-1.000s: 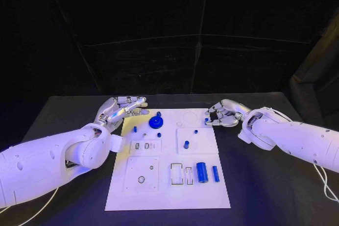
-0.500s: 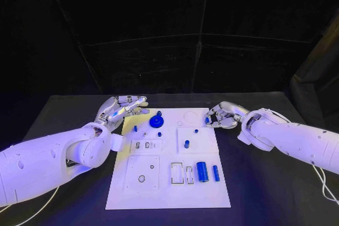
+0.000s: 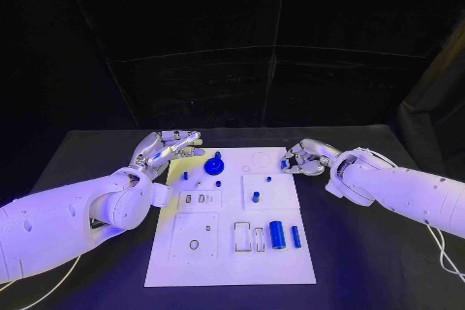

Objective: Assemble the parts on the task board

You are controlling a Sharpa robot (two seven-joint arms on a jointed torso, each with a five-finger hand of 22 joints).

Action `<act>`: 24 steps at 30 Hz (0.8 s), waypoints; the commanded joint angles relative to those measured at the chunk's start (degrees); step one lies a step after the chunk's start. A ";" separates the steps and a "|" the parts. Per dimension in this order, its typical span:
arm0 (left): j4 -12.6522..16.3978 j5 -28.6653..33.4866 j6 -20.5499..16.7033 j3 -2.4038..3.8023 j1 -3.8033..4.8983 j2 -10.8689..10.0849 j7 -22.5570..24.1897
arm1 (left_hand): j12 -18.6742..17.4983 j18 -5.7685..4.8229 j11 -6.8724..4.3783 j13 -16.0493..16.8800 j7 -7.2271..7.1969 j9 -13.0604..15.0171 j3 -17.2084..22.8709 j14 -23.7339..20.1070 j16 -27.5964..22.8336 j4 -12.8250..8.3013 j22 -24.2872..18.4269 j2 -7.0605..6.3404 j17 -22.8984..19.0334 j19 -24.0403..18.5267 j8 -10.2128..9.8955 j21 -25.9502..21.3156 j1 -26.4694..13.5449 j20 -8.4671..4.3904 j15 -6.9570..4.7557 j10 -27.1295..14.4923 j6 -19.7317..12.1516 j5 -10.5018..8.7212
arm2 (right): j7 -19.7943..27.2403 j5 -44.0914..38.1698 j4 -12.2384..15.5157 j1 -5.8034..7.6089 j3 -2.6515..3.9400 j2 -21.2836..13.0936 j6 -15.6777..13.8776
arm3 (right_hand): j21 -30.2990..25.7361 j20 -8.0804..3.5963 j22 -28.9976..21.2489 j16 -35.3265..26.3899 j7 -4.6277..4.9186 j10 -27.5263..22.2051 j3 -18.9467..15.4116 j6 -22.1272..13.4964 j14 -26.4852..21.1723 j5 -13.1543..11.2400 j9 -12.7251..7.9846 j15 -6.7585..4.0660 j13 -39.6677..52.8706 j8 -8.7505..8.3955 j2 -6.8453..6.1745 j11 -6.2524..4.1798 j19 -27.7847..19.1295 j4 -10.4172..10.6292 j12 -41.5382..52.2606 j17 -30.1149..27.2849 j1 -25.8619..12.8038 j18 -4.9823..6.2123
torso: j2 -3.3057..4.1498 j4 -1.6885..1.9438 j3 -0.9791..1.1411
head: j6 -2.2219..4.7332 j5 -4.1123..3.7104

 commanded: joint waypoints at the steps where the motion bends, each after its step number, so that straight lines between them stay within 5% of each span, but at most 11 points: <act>1: 0.05 -0.19 0.76 0.05 0.07 0.06 0.11 | -0.30 0.39 0.28 -0.07 0.36 -0.07 -0.01 -0.05 -0.25 -0.21 -0.08 0.51 0.08 0.07 -0.31 -0.22 -0.05 0.32 0.30 -0.06 -0.15 -0.05 | 0.49 -0.32 -0.04 0.07 0.04 0.18 -0.11 | 0.28 -0.45 0.10 0.15 -0.08 0.32 0.42 0.58 4.16 -1.01 0.01 -0.45 0.16 0.36 0.46 -0.36 0.06 0.03 0.27 7.43 -0.31 -0.71 | -0.01 0.00 0.00 | -0.03 -0.03; 12: -0.01 -0.19 0.92 0.05 0.06 0.13 -0.11 | -0.40 0.39 0.31 -0.06 0.38 -0.07 0.02 -0.07 -0.40 -0.34 -0.09 0.60 0.13 0.05 -0.40 -0.36 0.02 0.35 0.32 -0.09 -0.18 -0.05 | 0.06 -0.32 -0.06 0.07 0.04 0.53 -0.71 | 0.39 -0.55 0.34 0.20 -0.20 0.61 0.60 0.85 4.19 -2.15 -0.10 -0.54 0.45 0.39 0.39 -0.45 0.19 -0.02 0.57 7.55 -0.95 -0.76 | -0.01 0.01 0.02 | -0.08 -0.05; 24: 0.00 -0.19 0.94 0.05 0.05 -0.06 -0.28 | -0.40 0.39 0.31 -0.06 0.38 -0.07 0.02 -0.07 -0.40 -0.34 -0.09 0.60 0.13 0.05 -0.40 -0.36 0.02 0.35 0.32 -0.09 -0.18 -0.05 | -0.20 1.66 3.20 0.09 0.07 0.11 -6.11 | 0.62 -1.30 0.73 0.36 -1.47 1.95 3.58 4.59 4.28 -1.18 0.47 -1.41 2.04 1.99 2.75 -1.53 0.44 -1.05 2.23 7.89 -0.41 -0.82 | -0.12 -0.03 -0.02 | -0.11 0.25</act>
